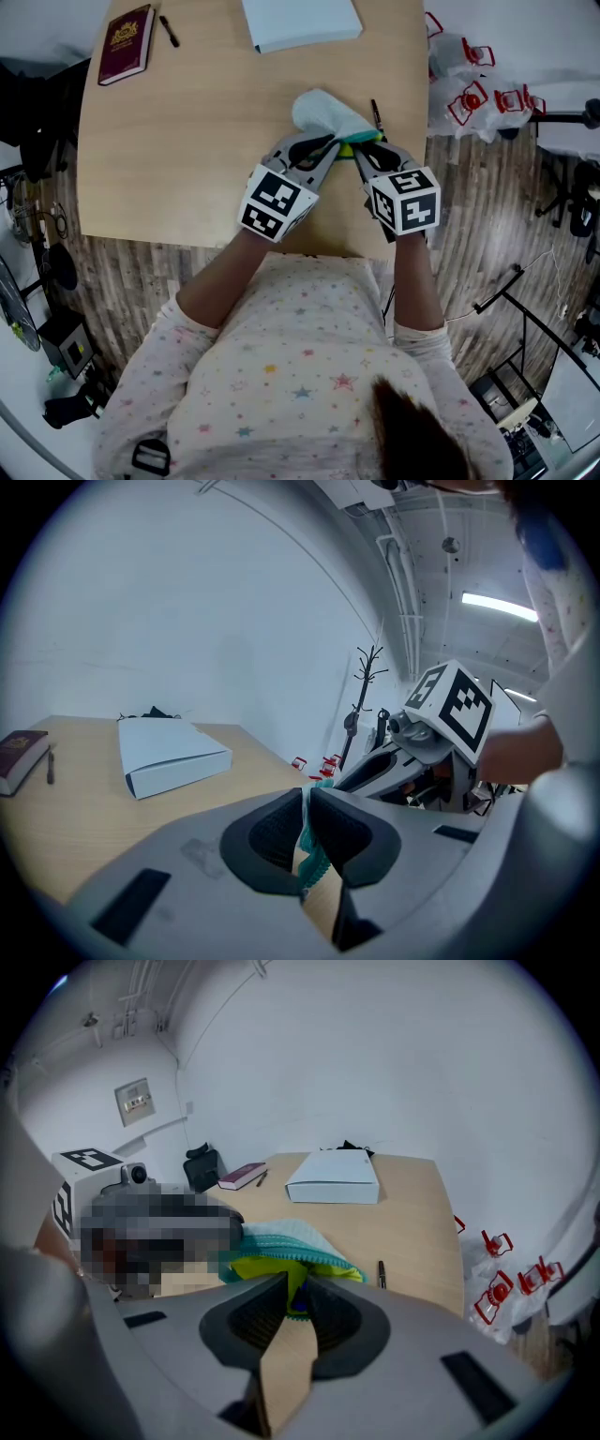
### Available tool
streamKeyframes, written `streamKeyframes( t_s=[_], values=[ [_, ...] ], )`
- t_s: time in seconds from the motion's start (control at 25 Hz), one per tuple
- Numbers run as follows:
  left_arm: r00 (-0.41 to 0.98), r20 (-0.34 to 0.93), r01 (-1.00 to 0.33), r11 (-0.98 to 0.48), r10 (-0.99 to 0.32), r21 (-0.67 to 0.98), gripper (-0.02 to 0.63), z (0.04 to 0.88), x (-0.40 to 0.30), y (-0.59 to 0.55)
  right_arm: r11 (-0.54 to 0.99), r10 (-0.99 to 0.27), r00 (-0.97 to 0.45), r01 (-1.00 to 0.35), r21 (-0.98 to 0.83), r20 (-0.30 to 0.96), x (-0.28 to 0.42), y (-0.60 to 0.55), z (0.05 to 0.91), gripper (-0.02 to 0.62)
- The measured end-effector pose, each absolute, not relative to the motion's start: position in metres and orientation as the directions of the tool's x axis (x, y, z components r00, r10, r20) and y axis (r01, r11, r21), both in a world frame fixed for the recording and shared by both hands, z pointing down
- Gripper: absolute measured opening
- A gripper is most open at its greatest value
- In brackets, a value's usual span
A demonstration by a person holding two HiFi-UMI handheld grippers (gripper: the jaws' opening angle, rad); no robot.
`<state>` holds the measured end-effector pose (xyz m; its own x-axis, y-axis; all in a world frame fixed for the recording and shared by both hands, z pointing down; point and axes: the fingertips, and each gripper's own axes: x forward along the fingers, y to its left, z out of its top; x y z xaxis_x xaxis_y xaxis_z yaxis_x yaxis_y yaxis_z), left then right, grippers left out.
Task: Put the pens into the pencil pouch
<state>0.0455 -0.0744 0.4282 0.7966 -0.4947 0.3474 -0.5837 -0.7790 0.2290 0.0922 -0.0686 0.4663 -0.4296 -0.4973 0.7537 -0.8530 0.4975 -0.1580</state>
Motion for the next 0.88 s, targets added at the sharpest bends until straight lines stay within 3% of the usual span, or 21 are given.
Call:
streamKeyframes(
  t_s=[0.12, 0.88],
  values=[
    [0.796, 0.351, -0.584, -0.778, -0.493, 0.232, 0.035, 0.429, 0.046, -0.073, 0.495, -0.495, -0.435, -0.853, -0.167, 0.752, 0.092, -0.068, 0.467, 0.087],
    [0.787, 0.35, -0.597, -0.769, -0.508, 0.228, 0.034, 0.426, 0.044, -0.076, 0.491, -0.521, -0.473, -0.847, -0.205, 0.711, 0.097, -0.066, 0.44, 0.08]
  ],
)
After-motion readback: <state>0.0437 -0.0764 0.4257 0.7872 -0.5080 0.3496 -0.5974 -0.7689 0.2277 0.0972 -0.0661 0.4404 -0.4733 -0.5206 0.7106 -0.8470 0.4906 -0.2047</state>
